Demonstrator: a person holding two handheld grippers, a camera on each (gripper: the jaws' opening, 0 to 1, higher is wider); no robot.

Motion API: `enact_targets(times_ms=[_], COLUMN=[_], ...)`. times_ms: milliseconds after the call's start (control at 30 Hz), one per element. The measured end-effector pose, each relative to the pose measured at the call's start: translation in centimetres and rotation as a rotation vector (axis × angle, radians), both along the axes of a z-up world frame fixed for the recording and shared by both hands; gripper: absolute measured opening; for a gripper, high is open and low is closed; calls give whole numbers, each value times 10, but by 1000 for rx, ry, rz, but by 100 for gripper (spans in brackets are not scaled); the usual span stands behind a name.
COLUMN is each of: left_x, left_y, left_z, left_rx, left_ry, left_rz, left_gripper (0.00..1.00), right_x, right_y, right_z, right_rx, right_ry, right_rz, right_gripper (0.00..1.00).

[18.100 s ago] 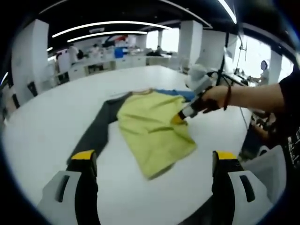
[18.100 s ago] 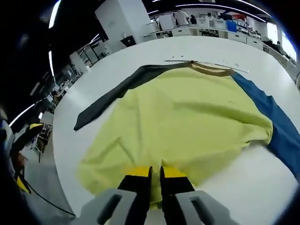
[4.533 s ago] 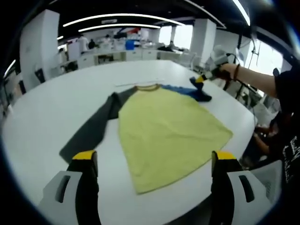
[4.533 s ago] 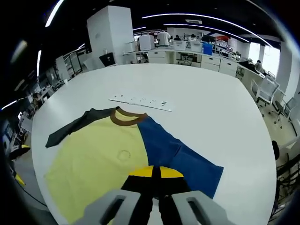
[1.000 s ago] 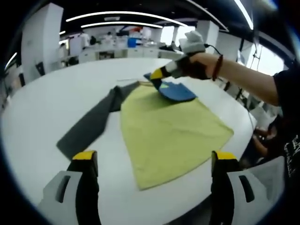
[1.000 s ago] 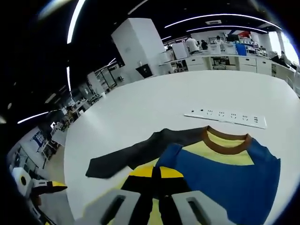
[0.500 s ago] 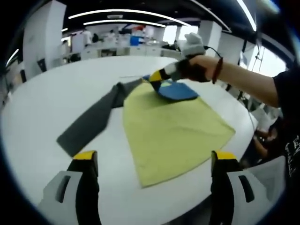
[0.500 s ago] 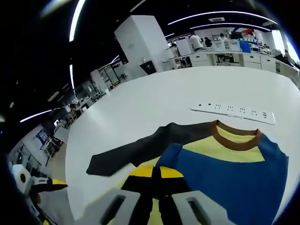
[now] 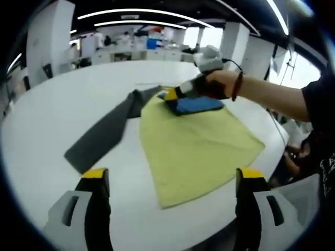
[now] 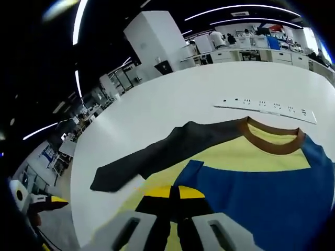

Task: Fold the garment on the visible template until the final outline fits inside the template.

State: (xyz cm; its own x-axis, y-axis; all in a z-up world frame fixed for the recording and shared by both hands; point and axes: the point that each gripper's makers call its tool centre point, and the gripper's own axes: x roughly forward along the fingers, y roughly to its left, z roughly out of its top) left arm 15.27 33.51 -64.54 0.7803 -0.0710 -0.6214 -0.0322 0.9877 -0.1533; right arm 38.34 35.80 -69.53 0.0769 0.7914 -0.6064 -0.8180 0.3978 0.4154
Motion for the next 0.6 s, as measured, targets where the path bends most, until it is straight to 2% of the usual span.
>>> enact_targets(times_ms=[200, 467, 600], left_x=[0, -1, -3], left_y=[0, 1, -3], left_z=[-2, -3, -6], left_rx=[-4, -3, -6], left_ry=[6, 11, 22], left_rz=[0, -1, -14], left_gripper=[97, 96, 96], right_x=[-5, -10, -15], right_y=[3, 5, 3], right_z=[-12, -19, -24], right_rx=[-12, -27, -47], right_ry=[10, -20, -16], right_rz=[20, 52, 66], right_gripper=[0, 0, 9])
